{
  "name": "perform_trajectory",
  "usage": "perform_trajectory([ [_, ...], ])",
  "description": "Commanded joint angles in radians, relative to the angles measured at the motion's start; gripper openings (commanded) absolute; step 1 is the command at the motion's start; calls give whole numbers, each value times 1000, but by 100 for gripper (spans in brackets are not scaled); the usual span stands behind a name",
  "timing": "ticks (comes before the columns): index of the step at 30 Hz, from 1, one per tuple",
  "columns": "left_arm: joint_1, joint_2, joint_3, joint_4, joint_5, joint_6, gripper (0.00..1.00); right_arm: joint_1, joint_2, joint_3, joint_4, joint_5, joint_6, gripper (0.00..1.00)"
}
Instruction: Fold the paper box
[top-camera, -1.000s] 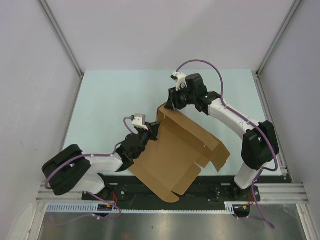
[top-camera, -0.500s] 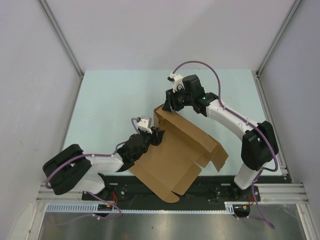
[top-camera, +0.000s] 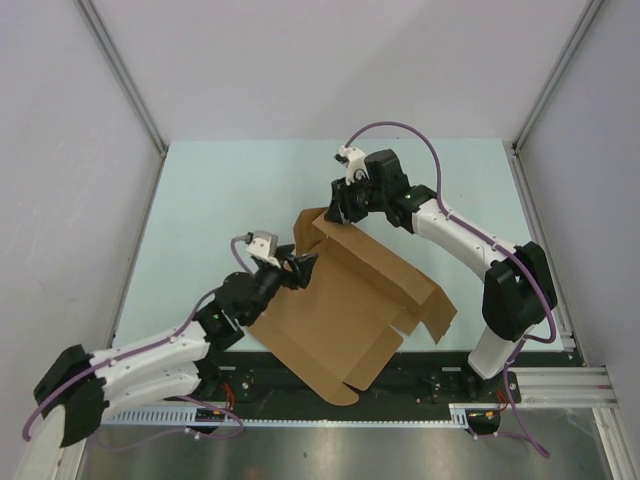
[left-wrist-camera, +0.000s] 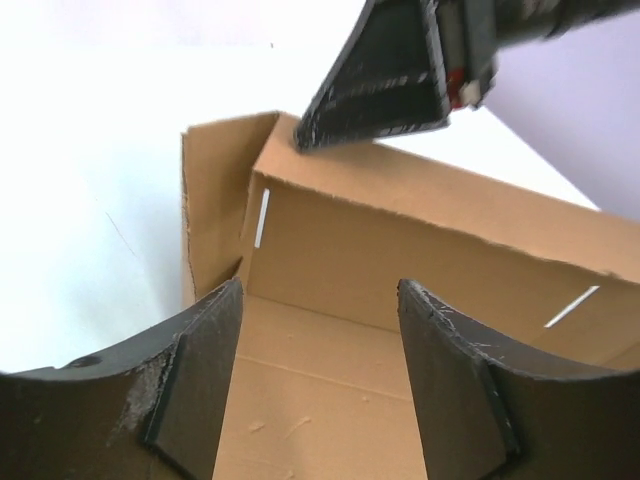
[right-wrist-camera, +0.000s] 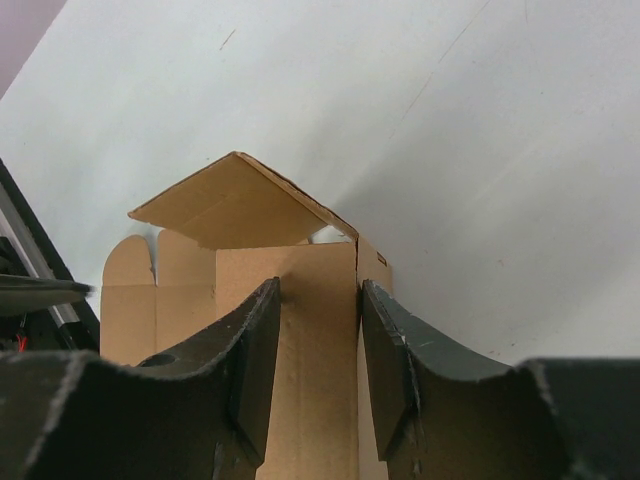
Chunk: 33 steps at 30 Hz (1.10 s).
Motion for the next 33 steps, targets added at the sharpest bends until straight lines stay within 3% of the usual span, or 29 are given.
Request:
perform_trajectory([
  [1, -6, -166, 1, -114, -25, 54, 70, 3, 20, -25, -59, 44, -28, 41],
  [4, -5, -266, -8, -140, -62, 74, 72, 5, 23, -25, -60, 44, -27, 42],
  [7, -3, -324, -24, -145, -195, 85, 78, 6, 21, -25, -63, 48, -30, 41],
  [9, 15, -323, -30, -116, -275, 94, 82, 6, 20, -25, -63, 48, -31, 42],
  [11, 86, -274, -16, -123, -264, 71, 85, 6, 17, -25, -66, 50, -31, 41],
  [19, 414, 29, 45, -33, -15, -94, 83, 16, 21, -25, -69, 50, -33, 41],
  [33, 448, 402, 94, 355, 439, -46, 78, 20, 26, -25, -73, 48, -35, 40],
])
